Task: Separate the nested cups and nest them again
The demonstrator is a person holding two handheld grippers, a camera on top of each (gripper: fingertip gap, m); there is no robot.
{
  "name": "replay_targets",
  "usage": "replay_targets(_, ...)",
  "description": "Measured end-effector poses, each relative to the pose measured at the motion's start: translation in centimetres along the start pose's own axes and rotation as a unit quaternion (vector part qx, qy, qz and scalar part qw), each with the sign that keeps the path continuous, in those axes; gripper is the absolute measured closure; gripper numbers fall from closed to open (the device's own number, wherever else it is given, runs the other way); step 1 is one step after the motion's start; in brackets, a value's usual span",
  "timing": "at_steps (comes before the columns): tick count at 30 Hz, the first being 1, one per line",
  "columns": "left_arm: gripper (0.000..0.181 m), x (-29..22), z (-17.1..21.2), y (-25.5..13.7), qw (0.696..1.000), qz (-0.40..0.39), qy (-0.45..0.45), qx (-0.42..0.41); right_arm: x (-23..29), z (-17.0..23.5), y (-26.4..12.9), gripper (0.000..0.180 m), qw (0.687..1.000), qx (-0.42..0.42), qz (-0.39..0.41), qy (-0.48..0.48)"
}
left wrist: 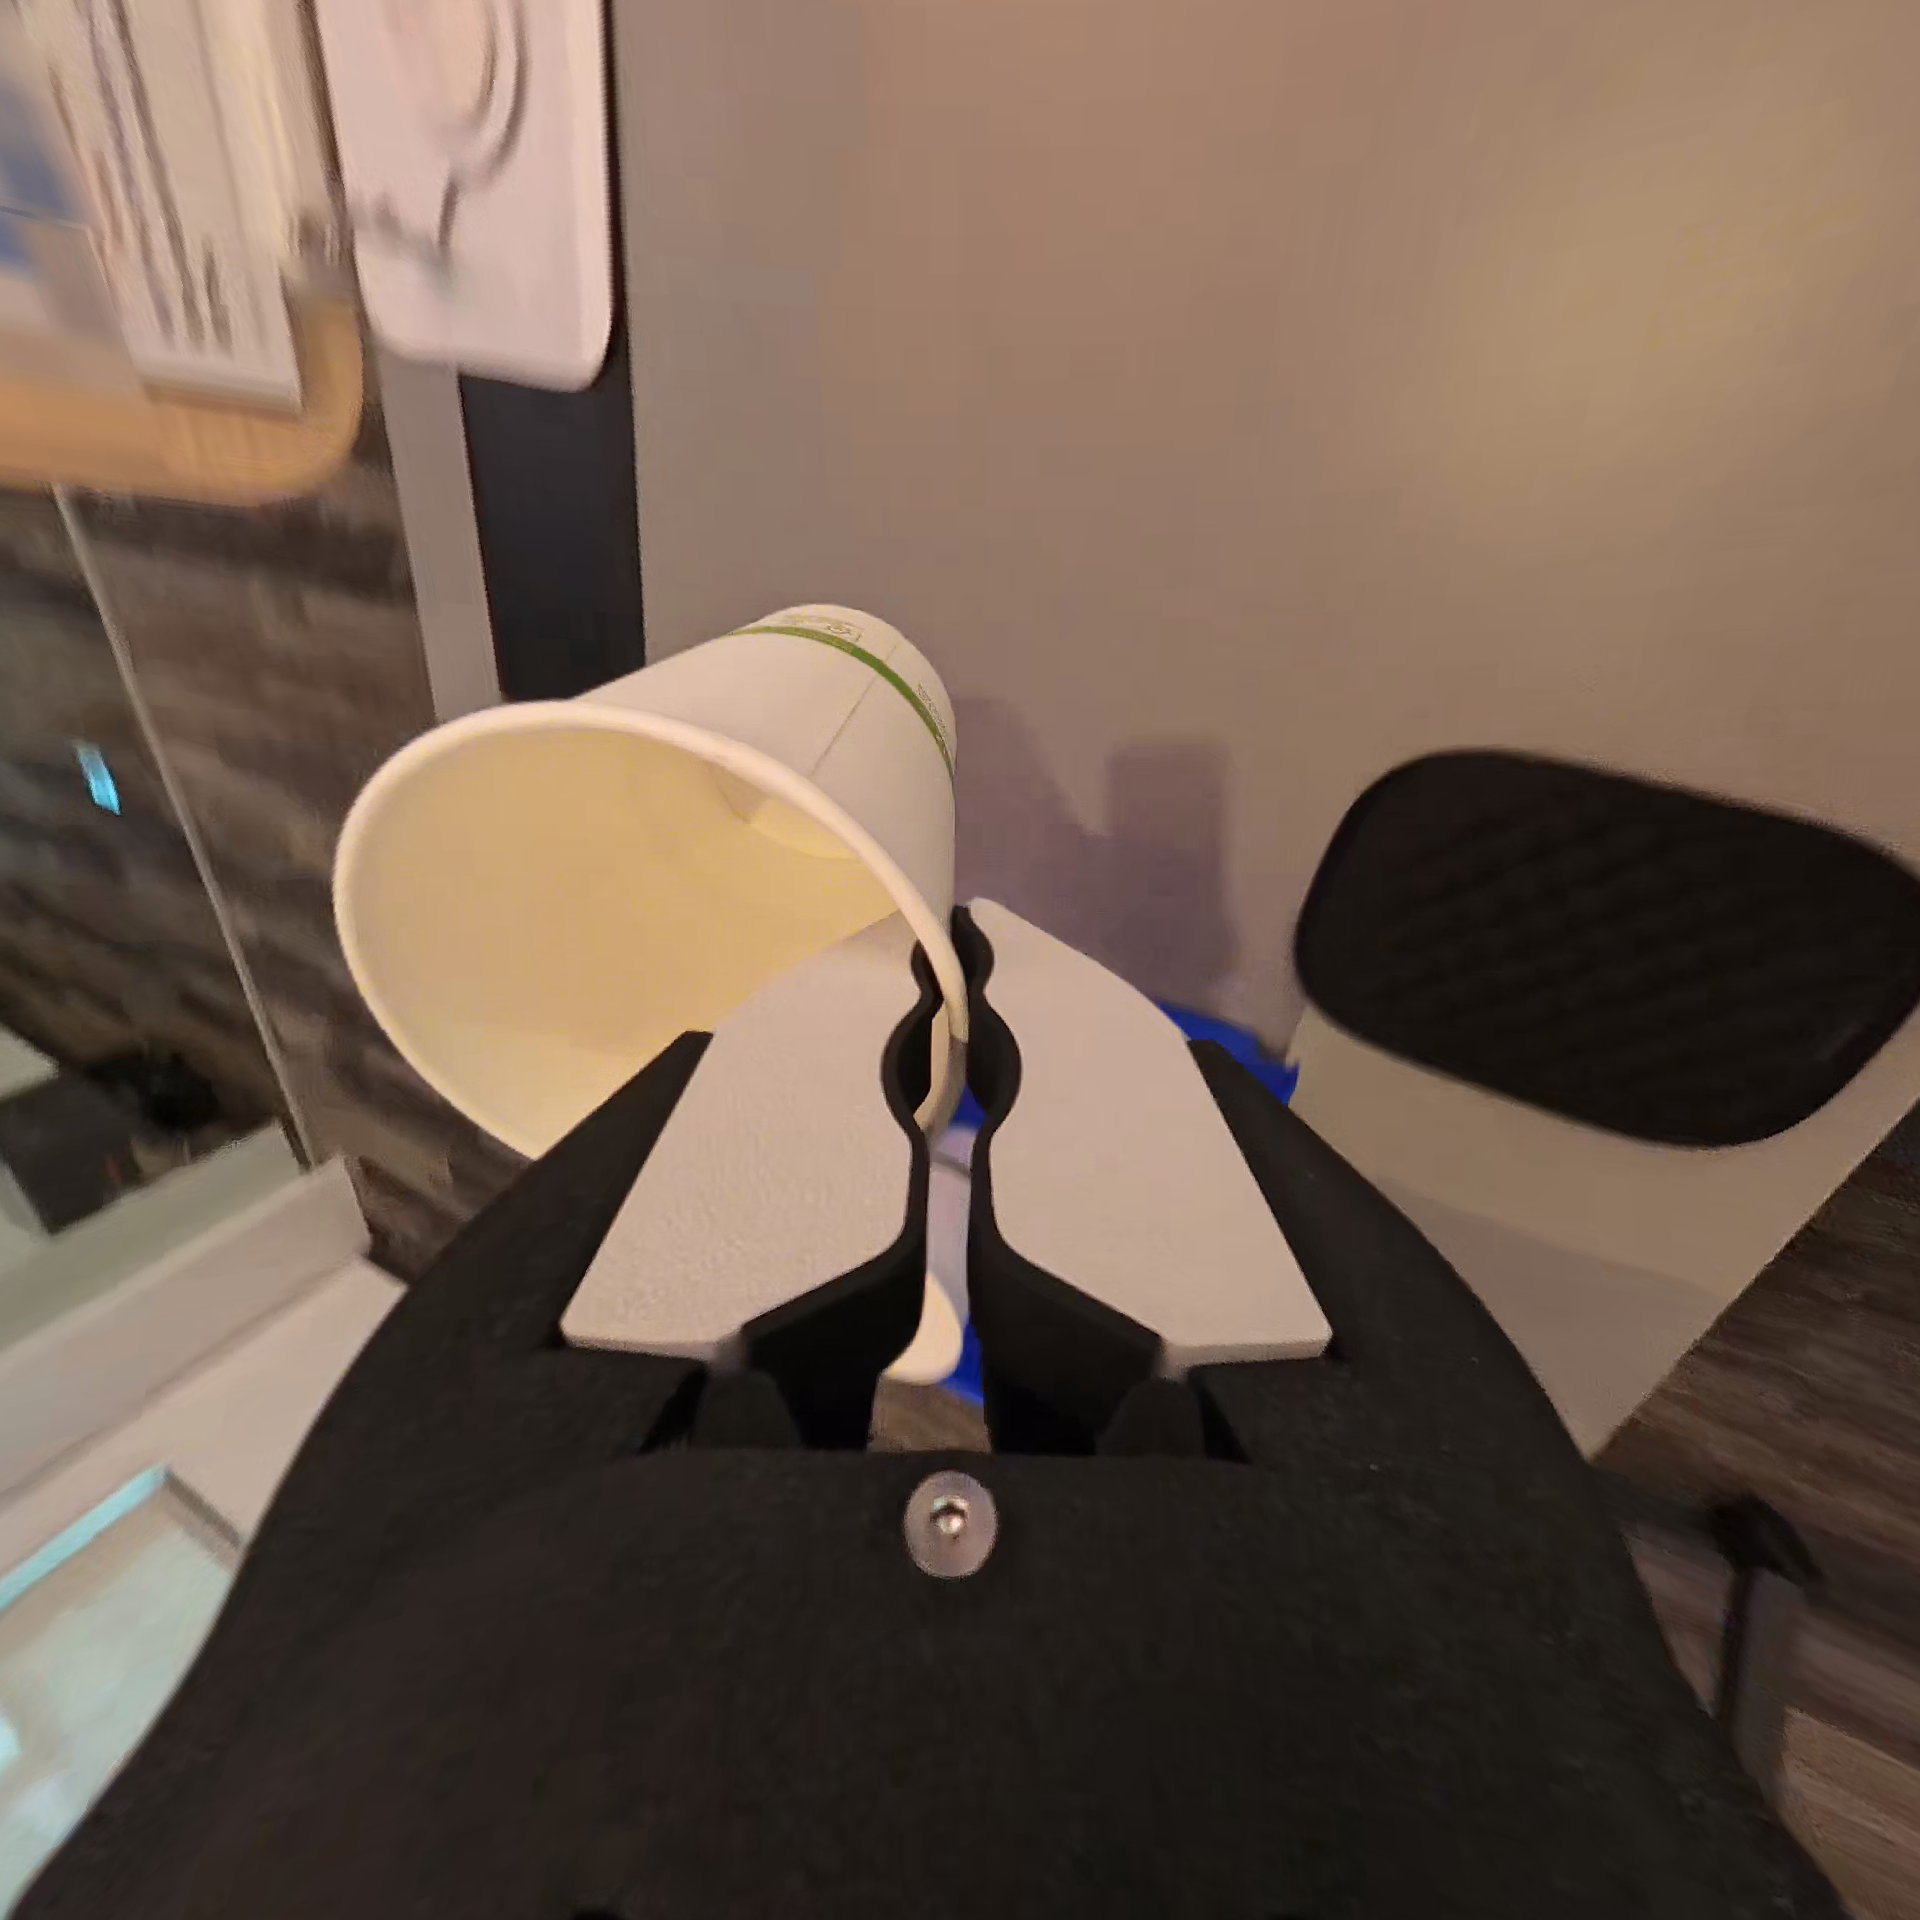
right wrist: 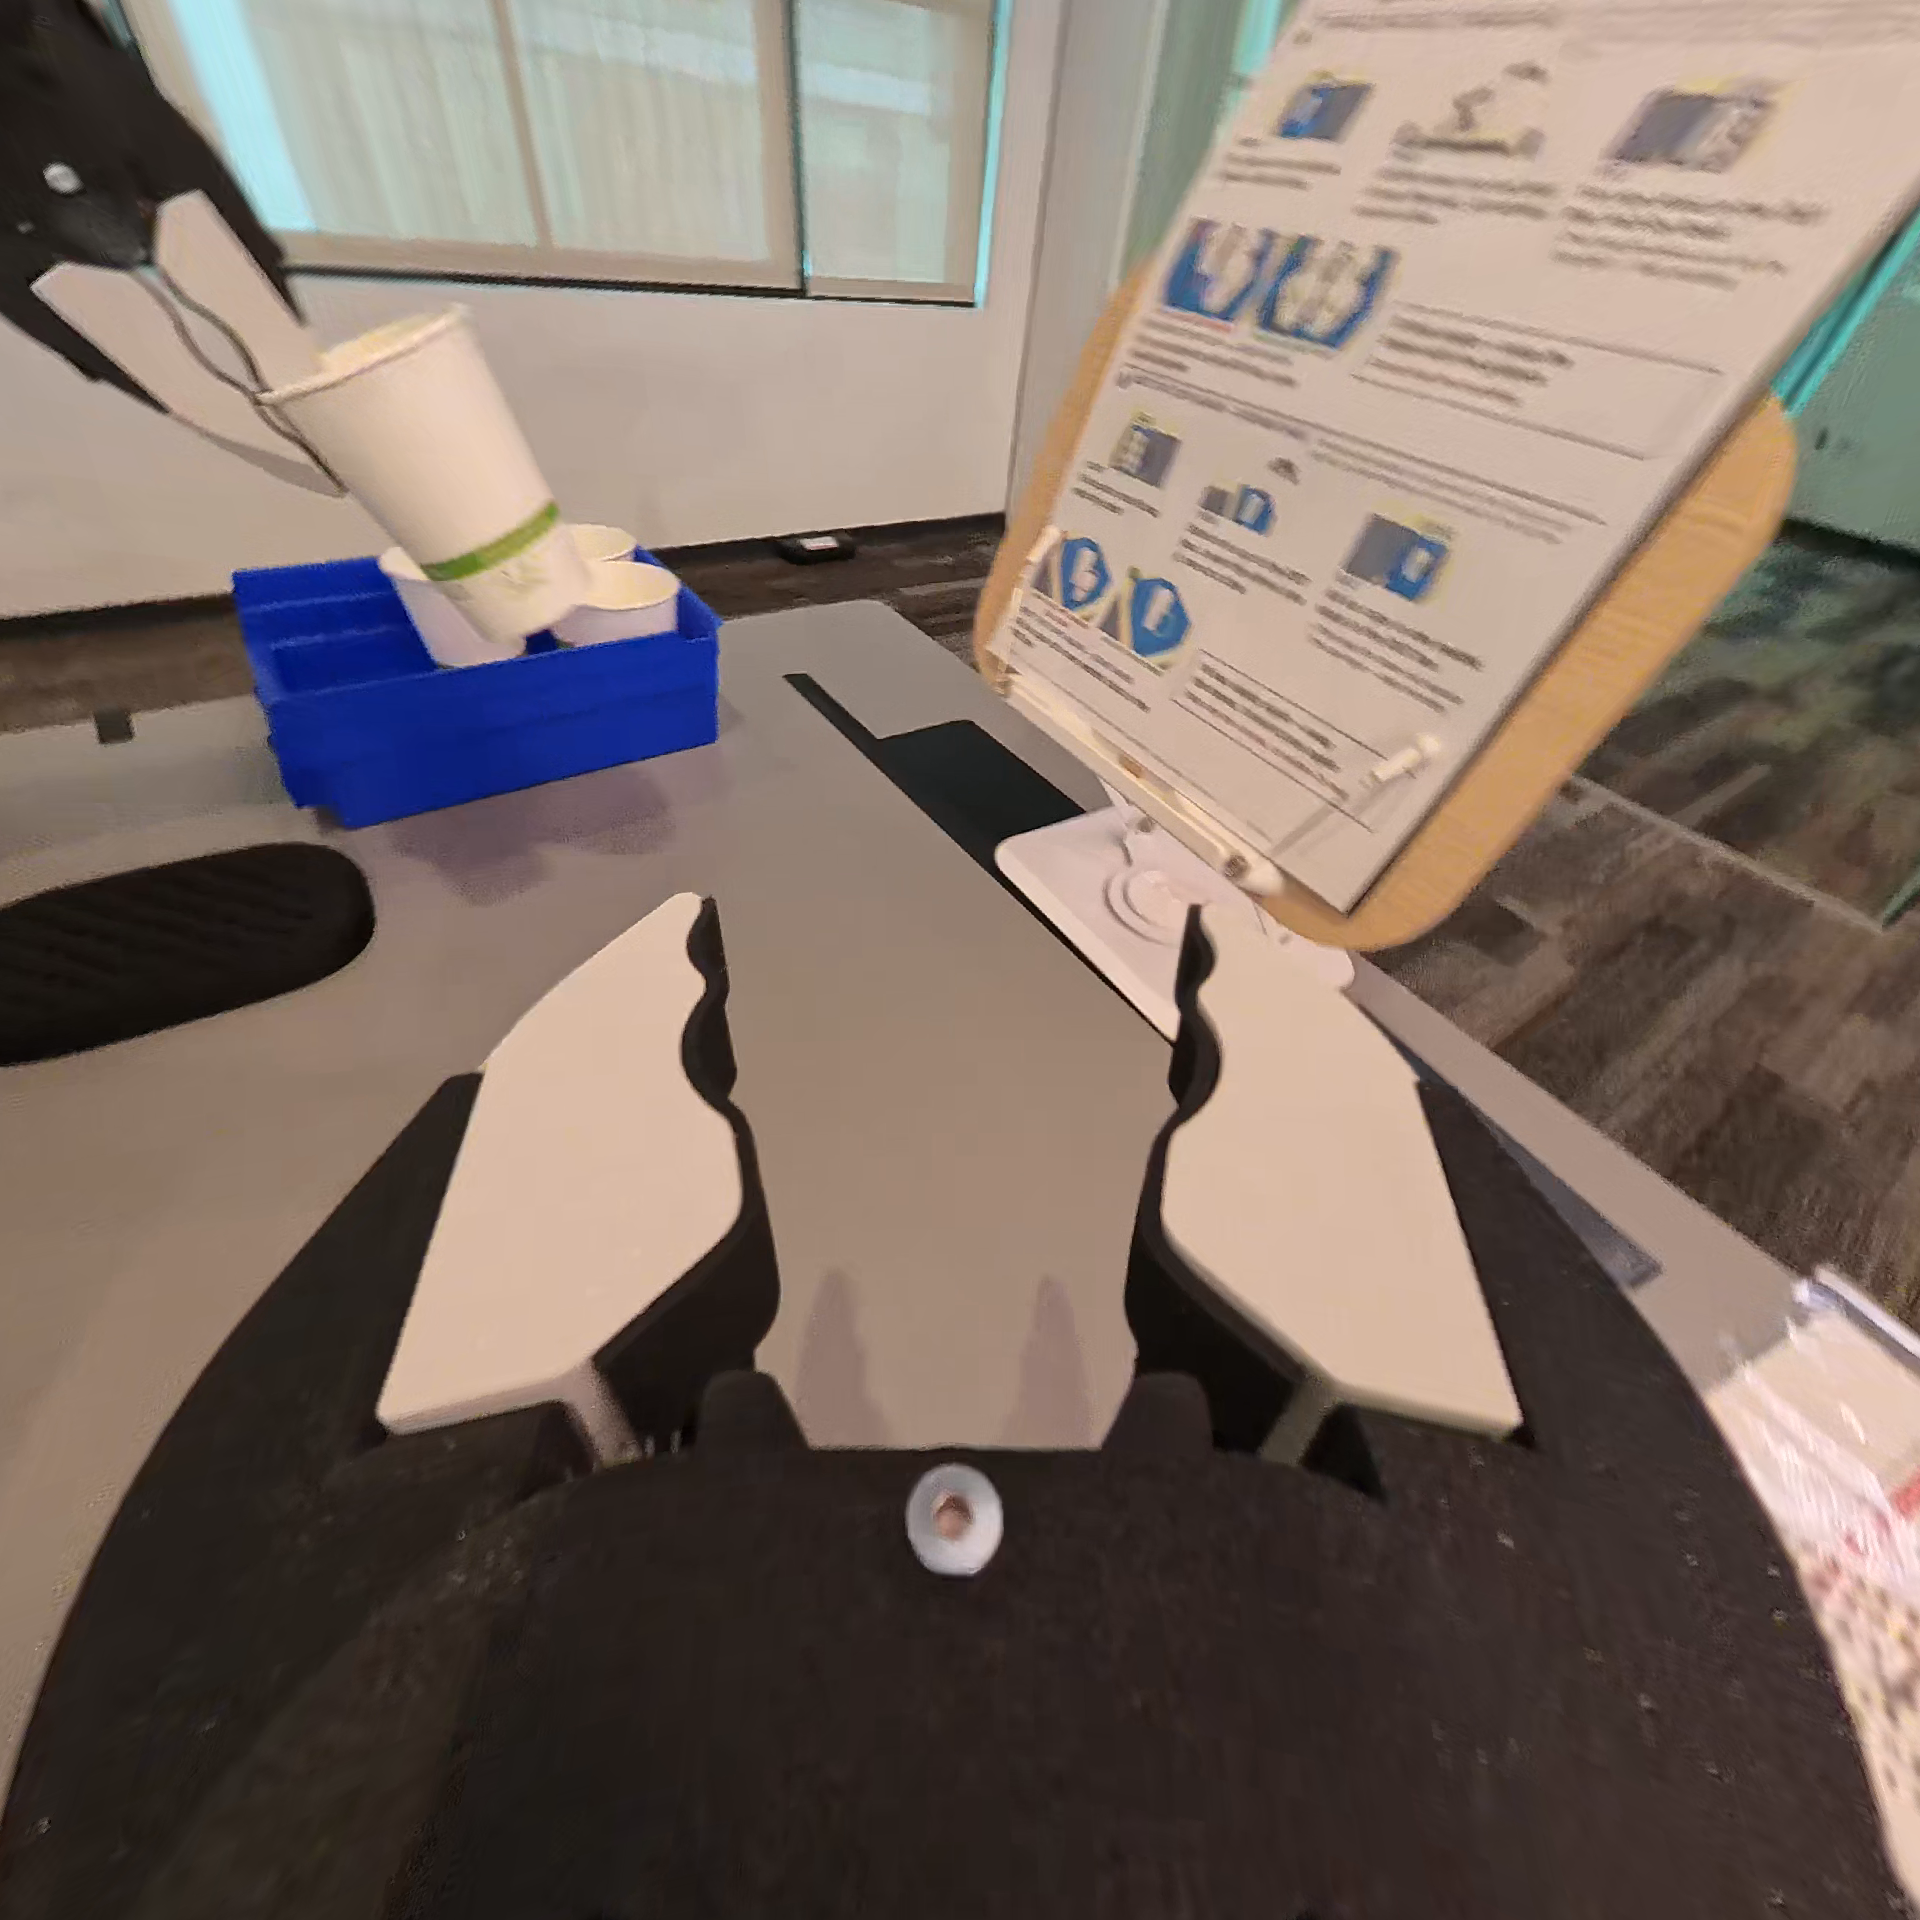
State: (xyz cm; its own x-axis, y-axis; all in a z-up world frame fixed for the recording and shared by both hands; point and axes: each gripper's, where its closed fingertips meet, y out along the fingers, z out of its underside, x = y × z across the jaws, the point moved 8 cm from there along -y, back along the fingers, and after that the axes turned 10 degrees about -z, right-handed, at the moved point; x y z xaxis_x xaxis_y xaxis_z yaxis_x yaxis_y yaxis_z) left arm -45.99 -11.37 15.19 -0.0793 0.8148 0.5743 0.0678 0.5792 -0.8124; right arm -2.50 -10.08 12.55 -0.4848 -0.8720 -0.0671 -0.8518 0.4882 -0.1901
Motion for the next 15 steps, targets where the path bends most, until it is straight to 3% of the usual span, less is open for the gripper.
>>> replay_targets(8, 0.181, -3.0, -11.9, 0.5, 0.985, 0.087, 0.087, -0.123, 6.3, -0.5, 6.6, 0.094, 0.991, 0.032, -0.12, -0.057)
replay_targets(15, 0.181, -4.9, -17.2, 0.4, 0.97, 0.119, 0.141, -0.157, 8.8, 0.8, 10.1, 0.084, 0.98, 0.059, -0.176, -0.067)
